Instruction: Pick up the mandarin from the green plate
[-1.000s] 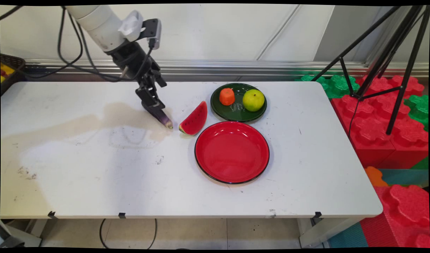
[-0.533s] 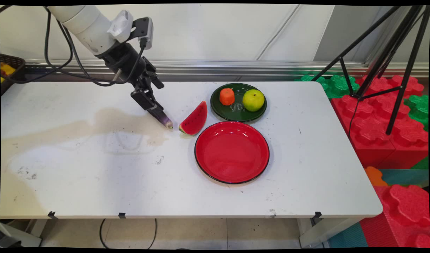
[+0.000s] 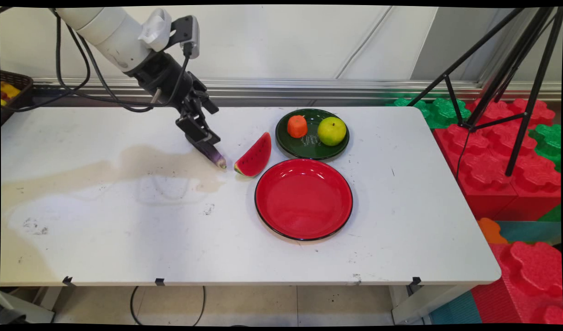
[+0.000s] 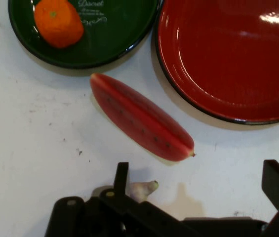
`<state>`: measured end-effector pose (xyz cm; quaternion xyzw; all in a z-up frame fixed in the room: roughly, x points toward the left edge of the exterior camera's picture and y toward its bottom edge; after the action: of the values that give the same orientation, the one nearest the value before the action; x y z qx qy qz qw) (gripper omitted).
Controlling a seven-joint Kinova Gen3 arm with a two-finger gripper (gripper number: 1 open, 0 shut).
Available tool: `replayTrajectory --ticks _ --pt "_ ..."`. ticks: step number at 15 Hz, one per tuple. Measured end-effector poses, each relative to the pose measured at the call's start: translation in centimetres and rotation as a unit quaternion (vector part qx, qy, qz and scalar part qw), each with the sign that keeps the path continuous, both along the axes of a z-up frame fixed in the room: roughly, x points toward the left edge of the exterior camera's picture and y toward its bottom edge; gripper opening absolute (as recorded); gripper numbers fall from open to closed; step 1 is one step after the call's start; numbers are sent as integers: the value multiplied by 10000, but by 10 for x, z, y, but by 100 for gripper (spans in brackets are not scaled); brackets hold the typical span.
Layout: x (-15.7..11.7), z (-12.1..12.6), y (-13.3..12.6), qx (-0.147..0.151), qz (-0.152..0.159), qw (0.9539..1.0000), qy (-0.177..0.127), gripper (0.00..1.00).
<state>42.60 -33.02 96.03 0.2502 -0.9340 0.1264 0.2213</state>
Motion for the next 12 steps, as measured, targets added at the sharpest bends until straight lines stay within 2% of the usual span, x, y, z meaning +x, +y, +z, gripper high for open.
replayTrajectory --ticks 3,7,12 --pt "-3 3 -2 -90 136 9998 69 100" --pt "-9 4 -20 -212 336 9992 85 100" --pt "-32 0 -61 -240 612 9978 -12 100"
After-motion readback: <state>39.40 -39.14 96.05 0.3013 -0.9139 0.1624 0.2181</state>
